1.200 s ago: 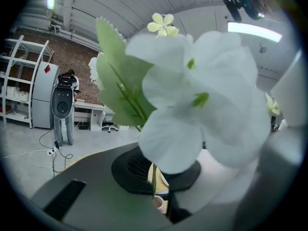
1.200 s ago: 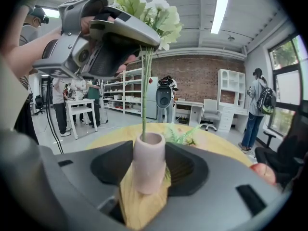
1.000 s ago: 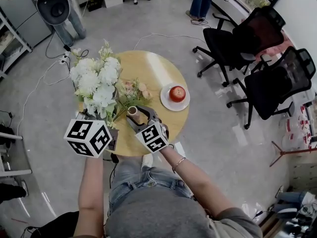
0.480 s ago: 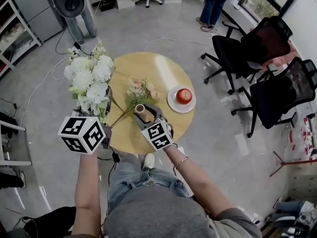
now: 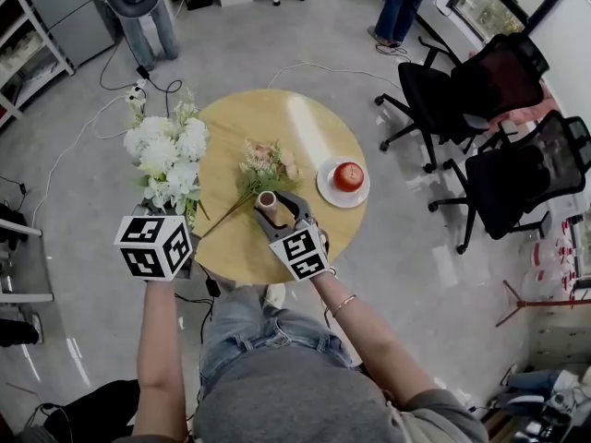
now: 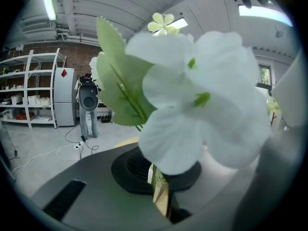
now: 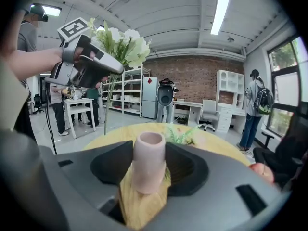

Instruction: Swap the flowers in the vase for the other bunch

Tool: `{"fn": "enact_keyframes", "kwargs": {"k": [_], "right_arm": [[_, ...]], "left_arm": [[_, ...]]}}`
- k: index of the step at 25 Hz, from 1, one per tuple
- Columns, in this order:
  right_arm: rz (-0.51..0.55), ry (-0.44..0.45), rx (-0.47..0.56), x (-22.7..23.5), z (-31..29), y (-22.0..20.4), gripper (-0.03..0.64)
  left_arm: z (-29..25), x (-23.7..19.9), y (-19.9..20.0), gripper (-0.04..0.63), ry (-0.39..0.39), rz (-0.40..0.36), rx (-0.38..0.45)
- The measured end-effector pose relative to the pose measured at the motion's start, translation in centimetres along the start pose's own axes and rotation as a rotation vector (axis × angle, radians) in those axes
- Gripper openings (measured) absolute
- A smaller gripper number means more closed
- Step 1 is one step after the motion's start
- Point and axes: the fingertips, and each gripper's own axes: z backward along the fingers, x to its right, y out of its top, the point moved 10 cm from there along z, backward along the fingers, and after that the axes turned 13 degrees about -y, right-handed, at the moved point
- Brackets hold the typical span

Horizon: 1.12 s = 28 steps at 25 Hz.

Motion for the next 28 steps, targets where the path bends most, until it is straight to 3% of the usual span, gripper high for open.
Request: {"fn": "enact_keyframes", "kwargs": {"k": [11, 19, 28], "right_arm": [[-0.008, -0.011, -0.020, -0.9, -0.2, 0.7, 0.219], [-0.013, -0.021, -0.026, -0.8, -0.6, 0.9, 0.220], [-0.021, -0.044, -0.036, -0.5, -0.7, 1.2, 0.219]], "left_arm": [[-2.7, -6.2, -3.0, 0.021, 0.046, 0.043, -0.161], [-6.6, -8.1, -3.3, 0.021, -0.008, 0.002, -0.278], [-10.4, -9.4, -3.1, 0.022, -0.084, 0.009, -0.328]]}}
